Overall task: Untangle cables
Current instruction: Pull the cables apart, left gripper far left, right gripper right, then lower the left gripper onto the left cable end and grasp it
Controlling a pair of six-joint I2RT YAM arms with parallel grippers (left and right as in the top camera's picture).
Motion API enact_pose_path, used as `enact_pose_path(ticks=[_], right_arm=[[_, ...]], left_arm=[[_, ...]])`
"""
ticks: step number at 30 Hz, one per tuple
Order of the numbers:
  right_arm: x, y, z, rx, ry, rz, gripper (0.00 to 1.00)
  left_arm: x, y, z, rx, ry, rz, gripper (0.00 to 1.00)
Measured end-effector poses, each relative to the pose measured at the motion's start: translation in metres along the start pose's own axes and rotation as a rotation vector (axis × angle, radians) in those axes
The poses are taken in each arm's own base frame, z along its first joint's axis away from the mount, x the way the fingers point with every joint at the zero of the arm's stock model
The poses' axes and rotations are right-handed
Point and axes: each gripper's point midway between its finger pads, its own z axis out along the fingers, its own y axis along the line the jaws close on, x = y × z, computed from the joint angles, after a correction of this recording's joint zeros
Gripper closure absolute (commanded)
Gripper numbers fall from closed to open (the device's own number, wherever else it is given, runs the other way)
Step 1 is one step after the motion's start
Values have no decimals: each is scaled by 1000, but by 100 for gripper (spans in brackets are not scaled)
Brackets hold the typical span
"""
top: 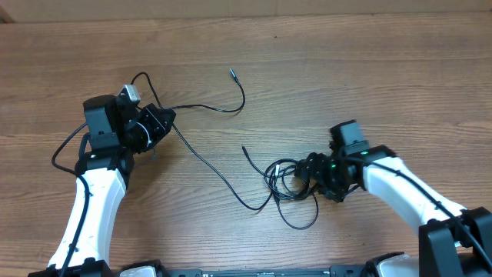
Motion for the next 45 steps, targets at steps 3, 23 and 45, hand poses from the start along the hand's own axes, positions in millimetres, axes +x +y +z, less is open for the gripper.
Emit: enact_pose_path(ticks=[3,23,45], right_arm=[[0,1,6,86,-93,-44,38],[-106,-112,-36,219,-365,462,96],[-112,-112,-40,146,-311,379,29]], left_arm=[[3,3,0,-14,11,-10,96],[11,70,-14,-339,-2,-32,96],[-66,190,-177,-753,-464,-740,96]])
